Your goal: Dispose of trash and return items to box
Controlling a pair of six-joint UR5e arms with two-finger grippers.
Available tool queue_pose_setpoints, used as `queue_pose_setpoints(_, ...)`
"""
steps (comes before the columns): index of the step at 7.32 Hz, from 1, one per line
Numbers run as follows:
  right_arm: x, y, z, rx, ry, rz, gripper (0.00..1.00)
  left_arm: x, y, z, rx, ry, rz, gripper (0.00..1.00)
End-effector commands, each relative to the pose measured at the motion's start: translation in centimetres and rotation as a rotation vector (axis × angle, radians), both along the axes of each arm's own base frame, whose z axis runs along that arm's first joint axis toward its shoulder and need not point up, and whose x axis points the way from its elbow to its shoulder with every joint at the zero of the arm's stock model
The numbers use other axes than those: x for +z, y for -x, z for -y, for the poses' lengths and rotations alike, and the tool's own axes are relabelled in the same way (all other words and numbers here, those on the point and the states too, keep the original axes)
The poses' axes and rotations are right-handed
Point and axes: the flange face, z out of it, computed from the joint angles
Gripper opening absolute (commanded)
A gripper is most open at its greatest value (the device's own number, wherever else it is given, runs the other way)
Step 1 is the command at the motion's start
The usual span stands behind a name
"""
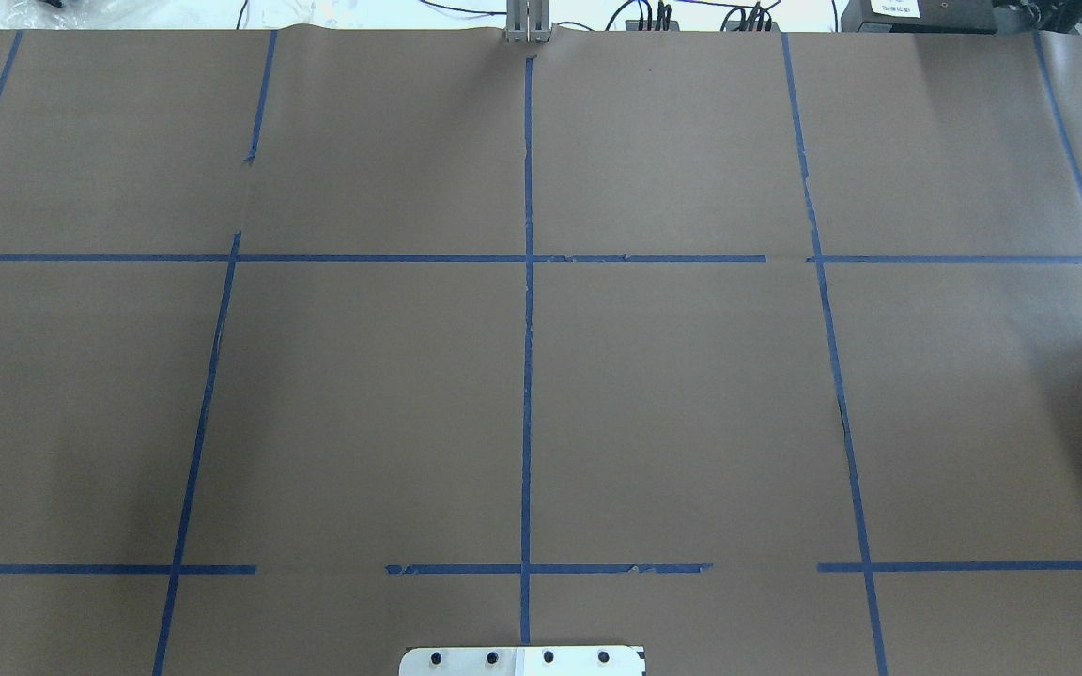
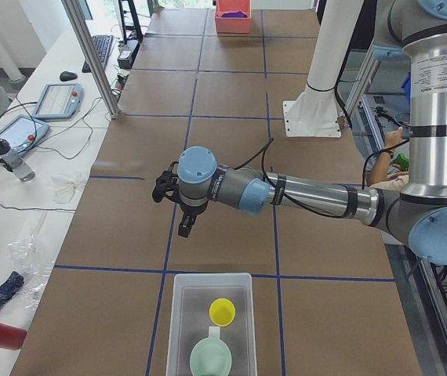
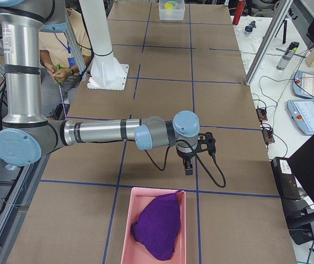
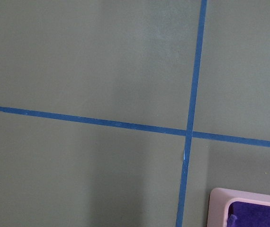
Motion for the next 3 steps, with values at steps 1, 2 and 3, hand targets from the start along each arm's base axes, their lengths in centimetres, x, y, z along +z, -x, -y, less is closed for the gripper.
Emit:
queue_pose_setpoints(1, -0.36, 0.02, -0.05, -0.002, -0.009, 0.003, 1.00, 1.29, 0.11, -0.93, -0.001, 0.026, 0.004, 1.00)
queue_pose_setpoints(2, -0.98, -0.04, -0.12, -0.001, -0.022, 0.005, 1.00, 0.96, 0.47, -1.23, -0.009, 0.020, 0.004, 1.00)
queue_pose_setpoints(3, -1.02, -0.01, -0.04, -0.002, -0.024, -0.001, 1.00, 1.39, 0.53, -0.97, -0.011, 0.029, 0.004, 1.00)
